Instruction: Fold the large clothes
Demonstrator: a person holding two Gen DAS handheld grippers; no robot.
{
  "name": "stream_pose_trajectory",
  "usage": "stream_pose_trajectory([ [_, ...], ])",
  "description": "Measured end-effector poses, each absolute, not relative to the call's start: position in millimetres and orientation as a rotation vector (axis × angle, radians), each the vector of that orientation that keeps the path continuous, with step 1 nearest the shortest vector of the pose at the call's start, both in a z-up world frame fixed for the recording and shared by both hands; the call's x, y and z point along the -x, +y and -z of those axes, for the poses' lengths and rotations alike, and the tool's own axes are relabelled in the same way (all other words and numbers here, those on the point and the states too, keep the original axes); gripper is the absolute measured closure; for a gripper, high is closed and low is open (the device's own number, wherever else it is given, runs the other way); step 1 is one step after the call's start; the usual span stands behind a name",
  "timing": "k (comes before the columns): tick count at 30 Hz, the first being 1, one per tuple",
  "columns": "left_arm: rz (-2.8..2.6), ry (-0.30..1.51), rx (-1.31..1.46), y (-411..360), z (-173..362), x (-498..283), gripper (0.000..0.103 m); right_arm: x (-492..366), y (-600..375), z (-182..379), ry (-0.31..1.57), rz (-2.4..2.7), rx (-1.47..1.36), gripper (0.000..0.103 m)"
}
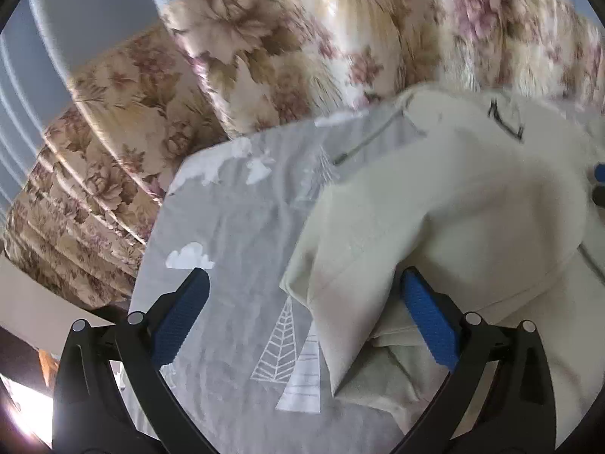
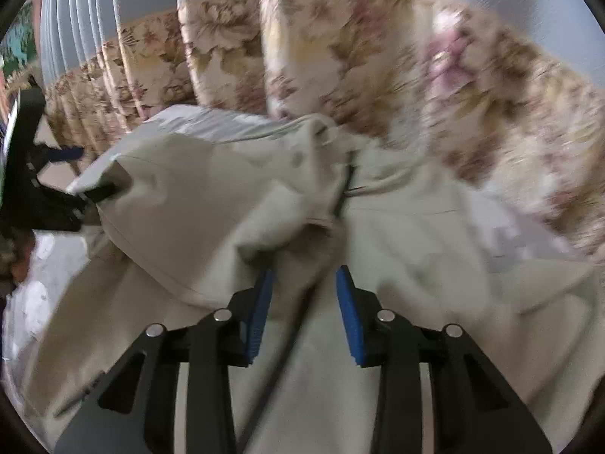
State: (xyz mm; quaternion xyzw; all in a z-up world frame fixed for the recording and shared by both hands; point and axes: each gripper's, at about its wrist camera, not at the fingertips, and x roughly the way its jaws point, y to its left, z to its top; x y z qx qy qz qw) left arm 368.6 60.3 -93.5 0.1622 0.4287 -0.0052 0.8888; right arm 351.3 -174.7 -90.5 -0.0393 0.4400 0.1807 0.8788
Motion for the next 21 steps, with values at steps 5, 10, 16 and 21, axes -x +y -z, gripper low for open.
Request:
stream_pose_trajectory([
  [5, 0.013, 0.902, -0.379, 55.1, 114.9, -372.7, 0.003, -363.2, -154.7, 109.1, 0.955, -0.398, 0.082, 0.067],
  [10, 0.014, 0.918, -0.338, 59.4, 117.2, -376.6, 0.003, -373.0, -148.3, 129.9, 0.981, -0.428, 0.042, 0.064],
  [16, 0.023, 0.889, -0.285, 60.5, 93.1, -366.8, 0.003, -369.6, -134.0, 134.8, 0.954, -0.445, 0.193, 0.103],
  [21, 0.023, 0.880, -0.310, 52.5, 89.2, -361.2, 0.003, -362.7, -174.9, 111.8, 0.881, -0.326, 0.199, 0.103],
])
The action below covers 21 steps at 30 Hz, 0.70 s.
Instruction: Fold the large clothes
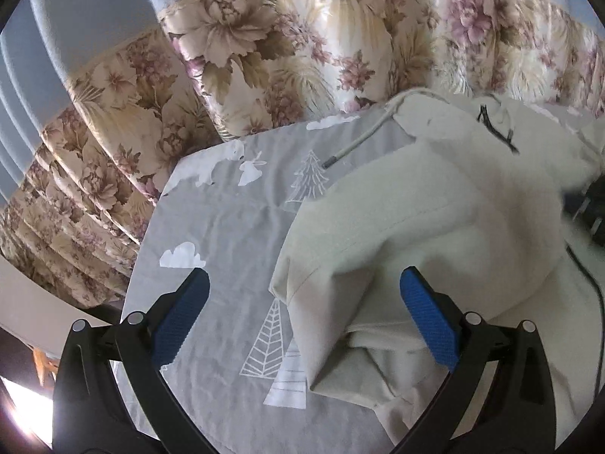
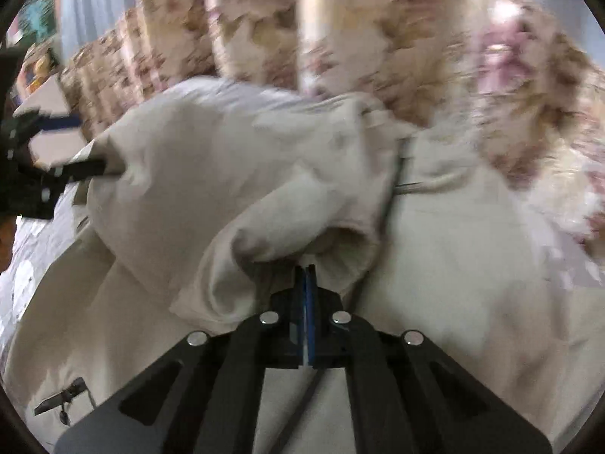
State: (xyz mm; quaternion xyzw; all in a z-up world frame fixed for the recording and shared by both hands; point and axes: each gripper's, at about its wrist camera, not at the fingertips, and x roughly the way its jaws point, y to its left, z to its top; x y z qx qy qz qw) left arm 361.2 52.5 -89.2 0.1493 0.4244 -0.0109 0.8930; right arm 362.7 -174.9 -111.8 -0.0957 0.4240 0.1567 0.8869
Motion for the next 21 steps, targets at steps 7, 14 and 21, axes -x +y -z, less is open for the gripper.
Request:
stream_pose_trajectory([
  [7, 0.076, 0.888, -0.296, 38.2, 91.3, -352.8, 0.003, -336.9, -262.1, 62.2, 0.775, -0.096, 0.194, 0.103],
  [14, 0.134, 0.892, -0.378, 5.0, 109.3, -351.3, 0.003, -314.1, -322.7, 108.2, 0.997, 0.074, 0.348, 0.103],
  [21, 0.121, 0.951, -0.388, 5.8, 141.0, -358.3, 0.003, -287.9, -386.4, 94.0, 0.970, 0.053, 0.109, 0.103],
])
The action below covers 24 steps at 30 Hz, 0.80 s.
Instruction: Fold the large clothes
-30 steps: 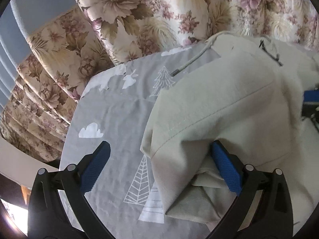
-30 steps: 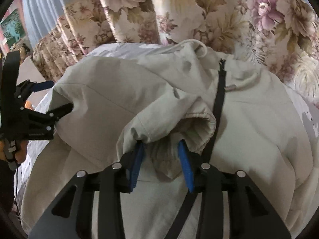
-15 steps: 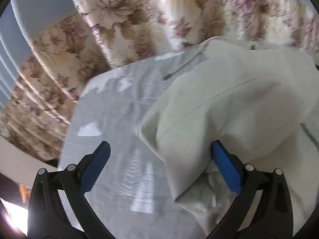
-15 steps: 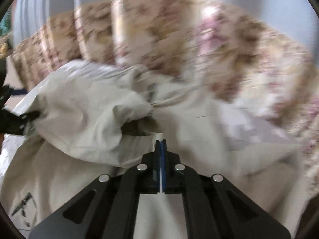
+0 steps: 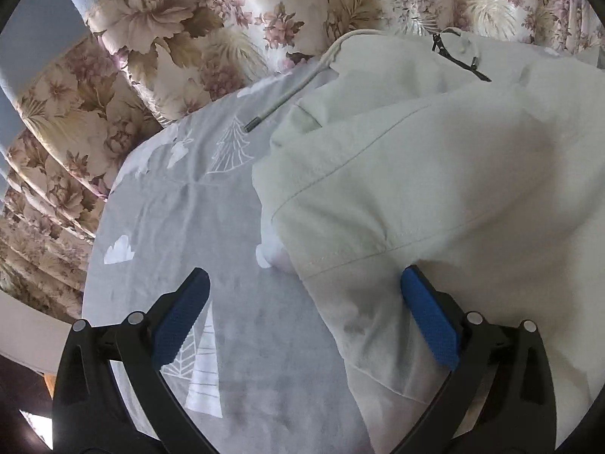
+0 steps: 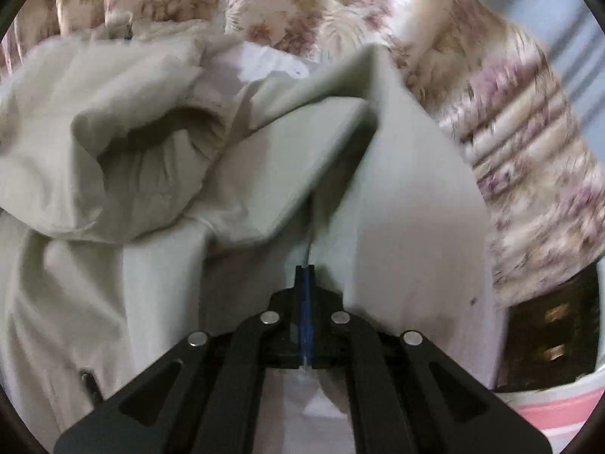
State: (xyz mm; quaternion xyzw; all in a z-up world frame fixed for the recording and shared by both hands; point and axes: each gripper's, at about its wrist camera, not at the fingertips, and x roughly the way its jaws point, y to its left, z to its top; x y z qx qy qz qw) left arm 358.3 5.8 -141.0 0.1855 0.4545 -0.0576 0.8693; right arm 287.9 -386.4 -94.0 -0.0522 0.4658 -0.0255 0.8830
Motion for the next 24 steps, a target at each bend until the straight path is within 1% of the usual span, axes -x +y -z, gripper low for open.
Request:
stream_pose_trajectory([
  [2, 0.122, 0.949, -0.403, 4.8, 139.5, -357.4, 0.003, -286.3, -386.7, 68.9, 0.870, -0.017, 0.014, 0.103],
  [3, 0.114, 0.950, -0.426, 1.8, 141.1, -356.7, 0.003, -293.4, -378.7, 58.2, 0.842, -0.097, -0.027, 0.100],
  [5, 0.104, 0.939, -0.457, -2.3, 141.2, -355.1, 0.003, -308.9, -363.9, 62.5, 0.883, -0.171, -0.036, 0.100],
  [8, 0.089, 0.937, -0.466, -2.0, 140.1, -354.5, 0.003, -326.3, -351.2, 85.7, 0.951, -0.215, 0.003, 0.100],
  [10, 0.085, 0.940, -0.466, 0.3, 138.2, -352.4, 0.003, -316.5, -347.5, 86.5, 0.936, -0.263, -0.043, 0.100],
  [15, 0.071, 0.923, -0.529, -2.9, 131.4, -344.9, 0.003, -298.8, -333.6, 79.7, 0.918, -0.295, -0.028, 0.099],
  [16, 0.070, 0.923, -0.531, -3.0, 130.9, -345.5, 0.003, -294.5, -329.6, 80.5, 0.914, -0.289, -0.021, 0.098],
  [17, 0.070, 0.926, -0.530, -3.4, 130.9, -345.4, 0.003, -292.0, -328.0, 79.0, 0.909, -0.292, -0.021, 0.094],
  [18, 0.071, 0.927, -0.528, -3.5, 131.3, -345.2, 0.003, -292.6, -327.2, 78.6, 0.906, -0.296, -0.026, 0.079],
  [19, 0.070, 0.927, -0.527, -3.3, 131.8, -345.1, 0.003, -288.9, -327.7, 78.0, 0.897, -0.305, -0.035, 0.068],
  [24, 0.082, 0.946, -0.502, -0.4, 133.8, -347.6, 0.003, -285.4, -340.4, 85.1, 0.878, -0.269, -0.056, 0.066],
])
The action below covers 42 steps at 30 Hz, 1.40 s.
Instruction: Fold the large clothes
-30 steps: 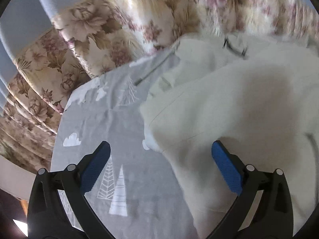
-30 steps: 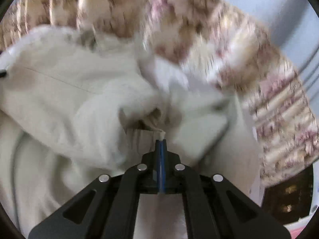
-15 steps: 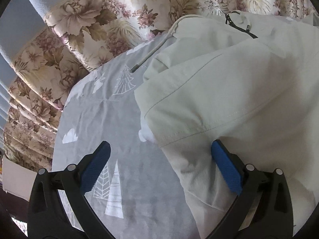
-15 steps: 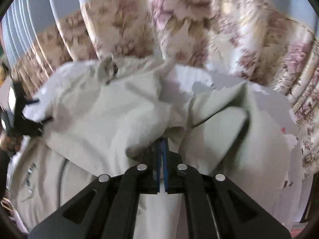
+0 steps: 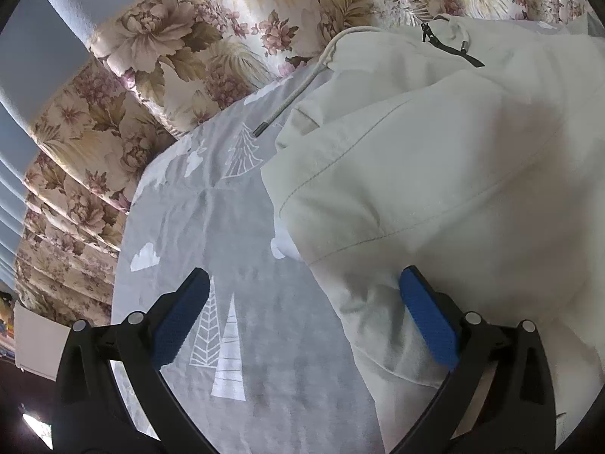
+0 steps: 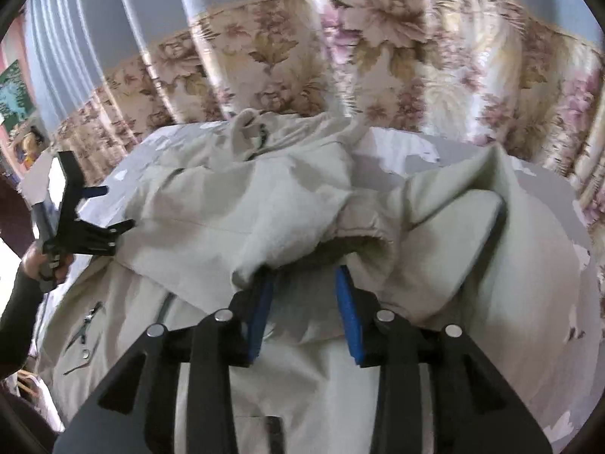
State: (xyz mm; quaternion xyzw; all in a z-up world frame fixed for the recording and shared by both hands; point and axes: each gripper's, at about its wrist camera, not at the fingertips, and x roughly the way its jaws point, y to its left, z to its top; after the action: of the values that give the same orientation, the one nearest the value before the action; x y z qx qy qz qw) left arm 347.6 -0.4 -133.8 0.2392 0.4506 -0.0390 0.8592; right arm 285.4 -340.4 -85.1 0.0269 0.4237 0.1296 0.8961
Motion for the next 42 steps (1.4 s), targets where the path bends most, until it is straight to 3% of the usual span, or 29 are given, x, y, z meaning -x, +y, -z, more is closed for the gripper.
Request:
stream_pose_trajectory([
  [4, 0.081, 0.955, -0.499, -2.1, 135.2, -351.5, 0.003, -291.0, -336.9, 91.2, 0.889, -0.309, -0.085, 0.065],
  [15, 0.077, 0.955, -0.516, -8.3, 139.3, -353.2, 0.003, -294.8, -314.8, 100.0, 0.913, -0.230, 0.169, 0.062],
  [18, 0.074, 0.950, -0.525, -9.8, 139.2, -353.1, 0.003, -292.8, -329.4, 92.5, 0.900, -0.193, 0.185, 0.048],
  [24, 0.072, 0.950, -0.519, -11.2, 138.6, -355.0, 0.003, -306.7, -320.1, 109.0, 0.956, -0.246, 0.237, 0.049],
  [25, 0.071, 0.953, -0.518, -11.4, 138.3, -355.5, 0.003, -309.0, -317.6, 111.1, 0.951, -0.254, 0.248, 0.050],
  [27, 0.066, 0.955, -0.525, -12.7, 138.2, -356.0, 0.003, -313.9, -314.3, 118.2, 0.970, -0.266, 0.263, 0.079],
  [30, 0.059, 0.958, -0.529, -12.4, 138.1, -356.8, 0.003, -306.7, -308.9, 120.6, 0.950, -0.233, 0.319, 0.093],
  [36, 0.053, 0.960, -0.509, -12.7, 139.7, -359.7, 0.003, -271.9, -377.1, 83.8, 0.778, -0.129, 0.004, 0.098],
  [42, 0.128, 0.979, -0.435, -18.7, 140.9, -364.5, 0.003, -242.0, -435.0, 117.3, 0.811, -0.098, -0.301, 0.098],
])
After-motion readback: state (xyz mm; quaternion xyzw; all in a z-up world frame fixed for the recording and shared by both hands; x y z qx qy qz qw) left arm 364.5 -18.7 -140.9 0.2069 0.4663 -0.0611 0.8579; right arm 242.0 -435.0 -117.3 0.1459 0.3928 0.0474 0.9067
